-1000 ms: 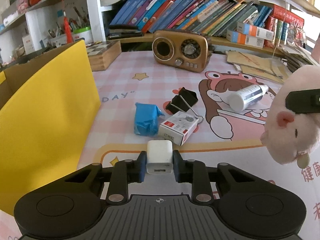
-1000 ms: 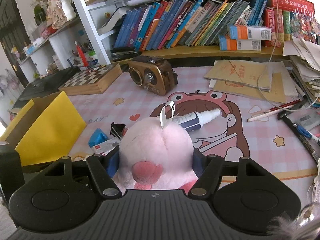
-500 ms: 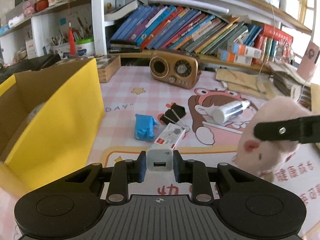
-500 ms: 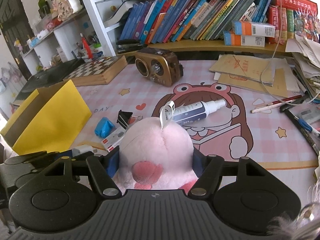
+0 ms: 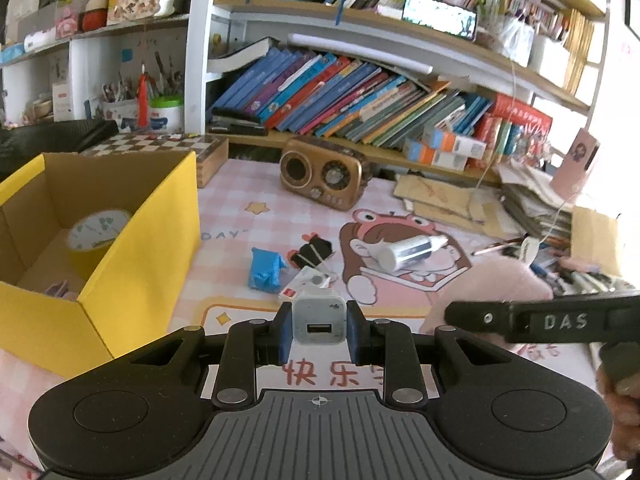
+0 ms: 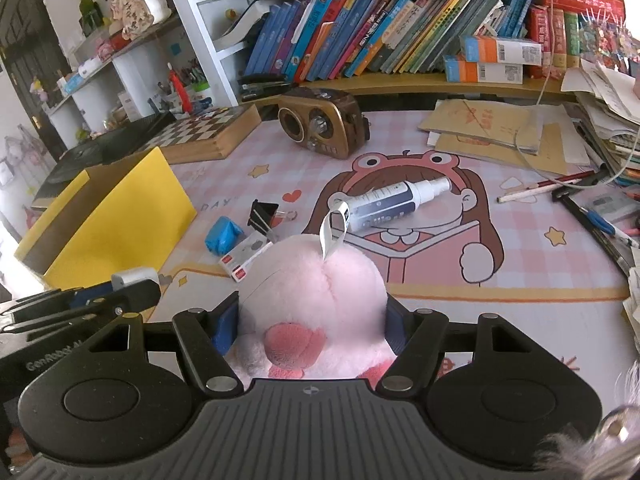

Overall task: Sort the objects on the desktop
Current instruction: 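Lift and carry the pig and charger cube toward the yellow box with both tools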

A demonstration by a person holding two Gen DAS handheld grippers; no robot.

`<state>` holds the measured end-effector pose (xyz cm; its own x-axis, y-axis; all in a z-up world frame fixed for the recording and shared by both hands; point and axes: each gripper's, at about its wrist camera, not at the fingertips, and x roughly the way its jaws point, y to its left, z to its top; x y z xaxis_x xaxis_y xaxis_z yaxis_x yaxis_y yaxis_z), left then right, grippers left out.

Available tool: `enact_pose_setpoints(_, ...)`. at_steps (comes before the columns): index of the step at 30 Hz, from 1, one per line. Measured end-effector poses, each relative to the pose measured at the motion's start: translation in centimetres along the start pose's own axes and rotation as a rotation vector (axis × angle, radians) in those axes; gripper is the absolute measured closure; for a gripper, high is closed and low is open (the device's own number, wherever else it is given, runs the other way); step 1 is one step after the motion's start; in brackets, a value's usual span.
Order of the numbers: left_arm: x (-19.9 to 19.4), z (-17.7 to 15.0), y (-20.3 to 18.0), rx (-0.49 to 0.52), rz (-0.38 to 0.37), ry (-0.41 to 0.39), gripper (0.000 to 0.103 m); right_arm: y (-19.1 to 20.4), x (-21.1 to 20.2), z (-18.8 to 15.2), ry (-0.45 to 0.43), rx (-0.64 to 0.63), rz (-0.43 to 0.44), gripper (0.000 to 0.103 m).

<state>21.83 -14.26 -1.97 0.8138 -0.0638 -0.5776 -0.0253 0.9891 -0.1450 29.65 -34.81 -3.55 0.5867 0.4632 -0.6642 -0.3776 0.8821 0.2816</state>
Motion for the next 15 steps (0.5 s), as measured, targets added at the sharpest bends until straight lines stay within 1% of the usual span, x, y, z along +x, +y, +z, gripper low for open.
enact_pose_setpoints(5,-1.8,-0.1,0.4,-0.015,-0.045,-0.021,0.077,0.9,-1.4,-0.8,-0.001,-0.002,-0.004,0.036)
enact_pose_setpoints(8,-2.9,-0.3,1.2,-0.042,-0.079,-0.029,0.077,1.7,-2.4,-1.3,-0.005,-0.002,-0.006,0.036)
enact_pose_setpoints(15,-5.5,-0.7,2.5,0.001,-0.122,-0.053,0.077,3.9,-4.3,-2.6,-0.023,0.011,-0.042,0.036)
